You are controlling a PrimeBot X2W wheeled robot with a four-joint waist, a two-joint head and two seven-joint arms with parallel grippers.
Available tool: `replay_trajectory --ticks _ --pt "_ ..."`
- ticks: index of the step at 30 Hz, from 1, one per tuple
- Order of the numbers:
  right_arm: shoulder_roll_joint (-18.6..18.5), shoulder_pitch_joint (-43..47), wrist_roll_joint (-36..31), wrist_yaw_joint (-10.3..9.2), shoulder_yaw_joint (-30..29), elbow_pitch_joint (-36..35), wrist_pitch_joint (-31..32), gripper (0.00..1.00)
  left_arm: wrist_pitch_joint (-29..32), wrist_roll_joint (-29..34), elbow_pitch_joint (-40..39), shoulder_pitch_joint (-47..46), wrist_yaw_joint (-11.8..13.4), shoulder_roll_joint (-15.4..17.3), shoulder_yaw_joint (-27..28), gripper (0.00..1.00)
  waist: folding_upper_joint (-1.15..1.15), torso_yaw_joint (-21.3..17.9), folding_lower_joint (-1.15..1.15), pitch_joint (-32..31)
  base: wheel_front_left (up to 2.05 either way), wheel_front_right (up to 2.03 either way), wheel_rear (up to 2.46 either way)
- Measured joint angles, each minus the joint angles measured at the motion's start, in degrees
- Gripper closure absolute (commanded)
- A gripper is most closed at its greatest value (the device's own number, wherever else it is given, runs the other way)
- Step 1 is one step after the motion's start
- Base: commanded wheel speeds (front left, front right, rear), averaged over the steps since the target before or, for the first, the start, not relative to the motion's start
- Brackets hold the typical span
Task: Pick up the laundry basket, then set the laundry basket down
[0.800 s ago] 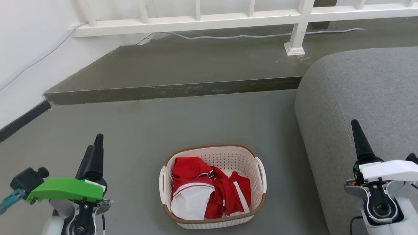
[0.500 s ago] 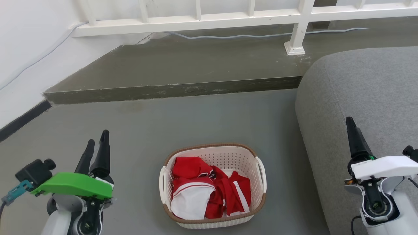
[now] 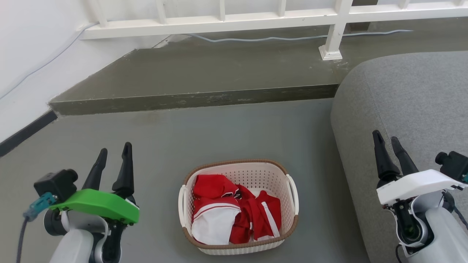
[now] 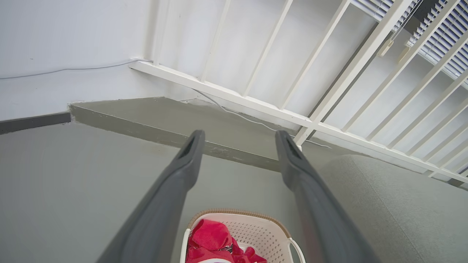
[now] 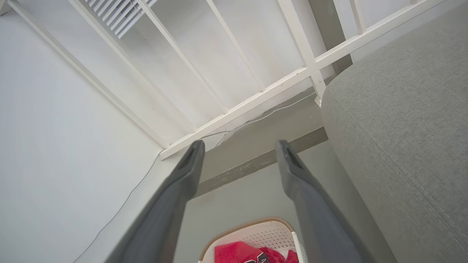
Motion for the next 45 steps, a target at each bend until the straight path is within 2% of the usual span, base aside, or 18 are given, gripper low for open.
replay_trajectory --ticks 14,29,45 --pt "-0.53 -1.11 -12.55 -2.58 3.89 0.08 -2.82 0.00 -2.88 12.02 -0.18 -0.26 2.53 0.75 -3.97 0.00 0.00 -0.12 0.00 0.30 0.00 0.00 0.00" --pt "-0.71 -1.31 -23.28 -3.72 6.62 0.36 -5.68 0.00 -5.79 20.22 0.40 -0.26 4.99 0.53 -6.12 0.00 0.00 -0.09 0.00 0.39 0.00 0.00 0.00" --pt "-0.48 -1.32 -23.77 -3.70 6.66 1.81 -5.86 0.00 -5.78 20.18 1.87 -0.26 5.16 0.21 -6.10 0.00 0.00 -0.13 0.00 0.52 0.00 0.00 0.00"
